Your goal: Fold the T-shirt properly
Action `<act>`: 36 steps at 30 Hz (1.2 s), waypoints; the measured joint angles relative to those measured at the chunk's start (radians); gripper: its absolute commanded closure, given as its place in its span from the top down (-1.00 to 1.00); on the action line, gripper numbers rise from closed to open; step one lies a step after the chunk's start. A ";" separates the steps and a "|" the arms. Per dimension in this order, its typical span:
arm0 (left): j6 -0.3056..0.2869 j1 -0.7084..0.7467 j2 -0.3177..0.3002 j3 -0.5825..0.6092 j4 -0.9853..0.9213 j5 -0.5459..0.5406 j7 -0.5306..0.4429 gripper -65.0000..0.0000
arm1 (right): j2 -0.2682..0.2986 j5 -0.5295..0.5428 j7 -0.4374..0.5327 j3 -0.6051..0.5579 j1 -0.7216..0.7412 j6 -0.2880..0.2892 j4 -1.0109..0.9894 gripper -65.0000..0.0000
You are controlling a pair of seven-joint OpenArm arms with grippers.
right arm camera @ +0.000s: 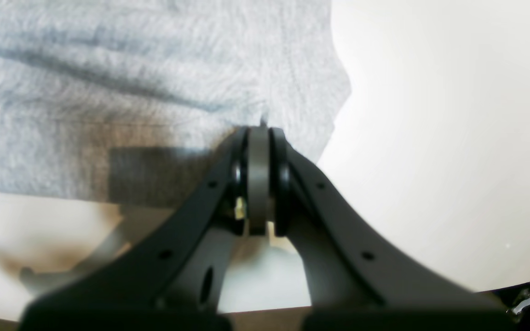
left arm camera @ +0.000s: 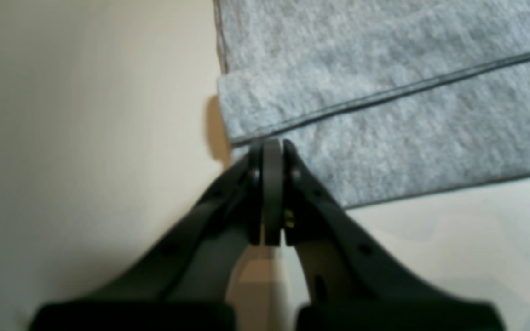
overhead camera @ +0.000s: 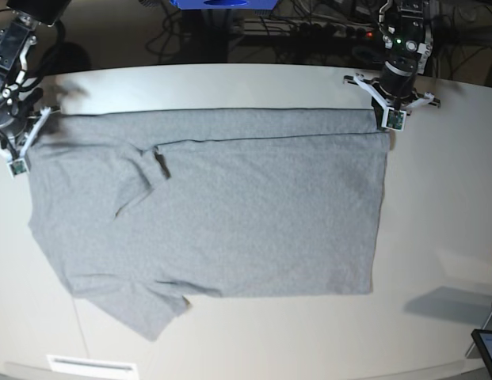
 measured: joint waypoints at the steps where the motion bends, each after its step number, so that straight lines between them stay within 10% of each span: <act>1: 0.000 0.000 0.000 0.000 0.000 0.000 0.000 -1.00 | 0.001 0.000 0.000 0.000 0.000 0.000 0.000 -0.64; 5: 0.000 0.000 0.000 0.000 0.000 0.000 0.000 -1.00 | 0.003 0.000 0.000 0.005 0.000 0.000 0.002 -0.19; 12: 0.001 0.003 0.003 0.000 0.077 -0.004 0.010 -1.00 | 0.018 -0.121 0.050 0.017 0.011 -0.116 0.125 -0.24; 18: 0.001 -0.018 0.080 0.006 0.145 -0.007 -0.029 -1.00 | -0.080 -0.106 0.200 0.000 -0.084 0.017 0.204 -0.26; 25: 0.000 -0.031 0.150 0.011 0.098 0.000 -0.220 -1.00 | -0.161 -0.120 0.222 0.012 -0.064 0.004 0.163 -0.97; 36: 0.000 -0.026 0.148 0.011 -0.100 0.000 -0.389 -1.00 | -0.173 -0.075 0.222 0.013 -0.050 0.003 0.060 -0.97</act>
